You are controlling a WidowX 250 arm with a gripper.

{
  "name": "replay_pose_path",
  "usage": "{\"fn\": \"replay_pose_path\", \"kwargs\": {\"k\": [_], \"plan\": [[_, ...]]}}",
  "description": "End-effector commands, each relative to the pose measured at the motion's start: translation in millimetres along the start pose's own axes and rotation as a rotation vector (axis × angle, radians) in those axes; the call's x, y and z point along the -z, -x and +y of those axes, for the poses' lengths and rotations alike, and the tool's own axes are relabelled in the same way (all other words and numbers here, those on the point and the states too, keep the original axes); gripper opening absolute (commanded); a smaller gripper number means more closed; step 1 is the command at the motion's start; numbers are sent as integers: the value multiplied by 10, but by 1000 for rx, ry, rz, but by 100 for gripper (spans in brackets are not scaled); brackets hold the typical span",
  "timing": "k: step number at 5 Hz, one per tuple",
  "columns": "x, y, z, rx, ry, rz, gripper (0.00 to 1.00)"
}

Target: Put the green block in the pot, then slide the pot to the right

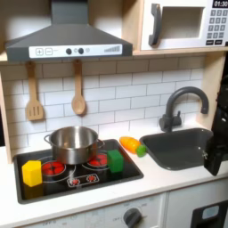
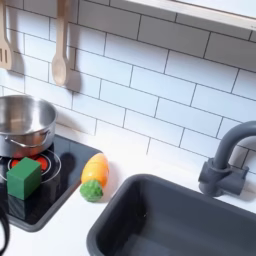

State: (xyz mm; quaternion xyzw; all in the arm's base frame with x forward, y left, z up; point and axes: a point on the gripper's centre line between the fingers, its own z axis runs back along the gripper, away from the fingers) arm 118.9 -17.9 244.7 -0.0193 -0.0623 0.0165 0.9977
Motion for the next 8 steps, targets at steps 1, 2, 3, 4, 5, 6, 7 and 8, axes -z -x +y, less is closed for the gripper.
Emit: {"fn": "replay_pose_path", "kwargs": {"k": [1, 2, 3, 4, 5, 6, 7, 8], "plan": [[0, 0, 0, 0, 0, 0, 100], [16, -200, 31, -29, -27, -27, 100], [92, -323, 79, -40, -46, -19, 100], [126, -463, 175, -59, -66, -22, 100], [161, -576, 268, -63, -85, -27, 100], [190, -729, 363, -62, -97, -41, 100], [230, -867, 449, -89, -113, -37, 100], [259, -1025, 538, -100, -121, -43, 100]]}}
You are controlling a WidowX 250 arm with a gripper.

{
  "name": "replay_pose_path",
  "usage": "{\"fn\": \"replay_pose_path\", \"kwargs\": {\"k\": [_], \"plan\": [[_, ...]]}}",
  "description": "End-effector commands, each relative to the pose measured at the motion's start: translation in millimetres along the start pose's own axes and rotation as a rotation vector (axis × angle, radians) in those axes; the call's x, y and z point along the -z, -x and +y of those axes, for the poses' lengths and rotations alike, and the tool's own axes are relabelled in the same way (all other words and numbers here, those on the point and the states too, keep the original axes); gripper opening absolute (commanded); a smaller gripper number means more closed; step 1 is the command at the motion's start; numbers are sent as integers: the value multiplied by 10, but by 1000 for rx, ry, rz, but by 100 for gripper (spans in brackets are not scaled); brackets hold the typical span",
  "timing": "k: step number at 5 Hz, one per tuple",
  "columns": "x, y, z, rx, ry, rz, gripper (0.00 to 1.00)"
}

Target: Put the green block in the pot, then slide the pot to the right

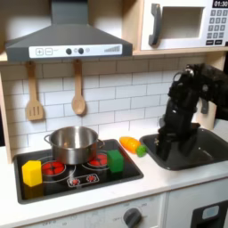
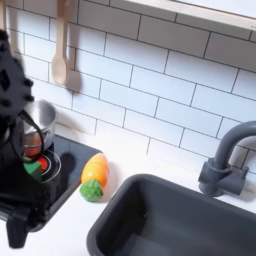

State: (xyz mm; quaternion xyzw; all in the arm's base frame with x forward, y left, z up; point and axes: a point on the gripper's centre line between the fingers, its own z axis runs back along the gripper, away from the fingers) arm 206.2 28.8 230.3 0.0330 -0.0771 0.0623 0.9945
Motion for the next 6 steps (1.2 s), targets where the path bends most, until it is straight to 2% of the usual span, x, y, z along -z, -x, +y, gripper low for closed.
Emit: {"fn": "replay_pose_path", "kwargs": {"k": [1, 4, 6], "plan": [[80, -354, 146, -21, -23, -19, 100], [221, -787, 278, -38, -39, -28, 100], [328, -1004, 439, -69, -50, -19, 100]]}}
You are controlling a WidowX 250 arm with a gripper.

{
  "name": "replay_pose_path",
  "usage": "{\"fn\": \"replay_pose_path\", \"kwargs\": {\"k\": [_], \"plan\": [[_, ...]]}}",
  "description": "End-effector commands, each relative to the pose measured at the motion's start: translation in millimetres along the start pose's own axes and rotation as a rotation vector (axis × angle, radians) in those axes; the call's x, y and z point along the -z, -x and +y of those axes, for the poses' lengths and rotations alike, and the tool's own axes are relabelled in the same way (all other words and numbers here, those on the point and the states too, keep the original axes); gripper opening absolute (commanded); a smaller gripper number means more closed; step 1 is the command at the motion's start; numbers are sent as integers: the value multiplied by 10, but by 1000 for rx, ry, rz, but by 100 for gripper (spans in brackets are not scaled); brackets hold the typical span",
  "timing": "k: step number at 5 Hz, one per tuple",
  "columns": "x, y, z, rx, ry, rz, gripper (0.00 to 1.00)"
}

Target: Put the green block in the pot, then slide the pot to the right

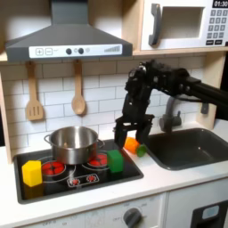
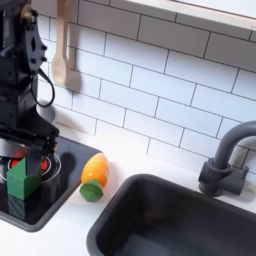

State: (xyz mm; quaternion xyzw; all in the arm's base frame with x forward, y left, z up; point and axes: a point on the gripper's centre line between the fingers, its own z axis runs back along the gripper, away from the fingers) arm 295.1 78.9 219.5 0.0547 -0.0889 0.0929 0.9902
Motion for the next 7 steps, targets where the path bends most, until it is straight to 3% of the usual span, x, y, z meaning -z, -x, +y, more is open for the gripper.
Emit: {"fn": "replay_pose_path", "kwargs": {"k": [1, 5, 7], "plan": [[115, -139, 48, 2, -2, 20, 100], [457, -253, 8, -8, -11, 91, 100], [547, -261, -1, 10, -15, 100, 100]]}}
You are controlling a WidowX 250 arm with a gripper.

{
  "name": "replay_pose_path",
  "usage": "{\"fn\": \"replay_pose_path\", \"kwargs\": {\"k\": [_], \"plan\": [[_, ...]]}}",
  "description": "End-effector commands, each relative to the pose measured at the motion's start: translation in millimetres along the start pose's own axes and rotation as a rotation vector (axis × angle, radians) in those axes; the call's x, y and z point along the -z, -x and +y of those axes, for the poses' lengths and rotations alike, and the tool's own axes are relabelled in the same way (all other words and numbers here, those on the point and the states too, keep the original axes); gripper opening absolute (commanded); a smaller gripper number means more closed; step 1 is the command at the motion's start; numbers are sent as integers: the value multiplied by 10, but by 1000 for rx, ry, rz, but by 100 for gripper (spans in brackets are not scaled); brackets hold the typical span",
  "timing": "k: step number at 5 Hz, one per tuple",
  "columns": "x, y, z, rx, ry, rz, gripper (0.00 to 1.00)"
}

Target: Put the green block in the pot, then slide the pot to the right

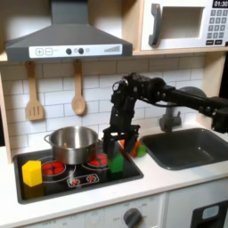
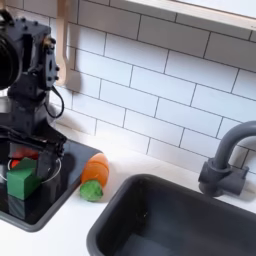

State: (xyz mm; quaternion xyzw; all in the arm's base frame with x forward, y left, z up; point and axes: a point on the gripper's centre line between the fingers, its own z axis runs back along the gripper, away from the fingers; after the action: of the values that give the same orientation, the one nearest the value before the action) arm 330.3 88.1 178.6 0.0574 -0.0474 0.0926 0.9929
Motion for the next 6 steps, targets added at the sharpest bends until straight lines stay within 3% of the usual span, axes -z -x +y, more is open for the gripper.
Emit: {"fn": "replay_pose_path", "kwargs": {"k": [1, 6], "plan": [[151, 10, 6, 12, -3, 33, 100], [462, -7, 26, 47, 8, 109, 100]]}}
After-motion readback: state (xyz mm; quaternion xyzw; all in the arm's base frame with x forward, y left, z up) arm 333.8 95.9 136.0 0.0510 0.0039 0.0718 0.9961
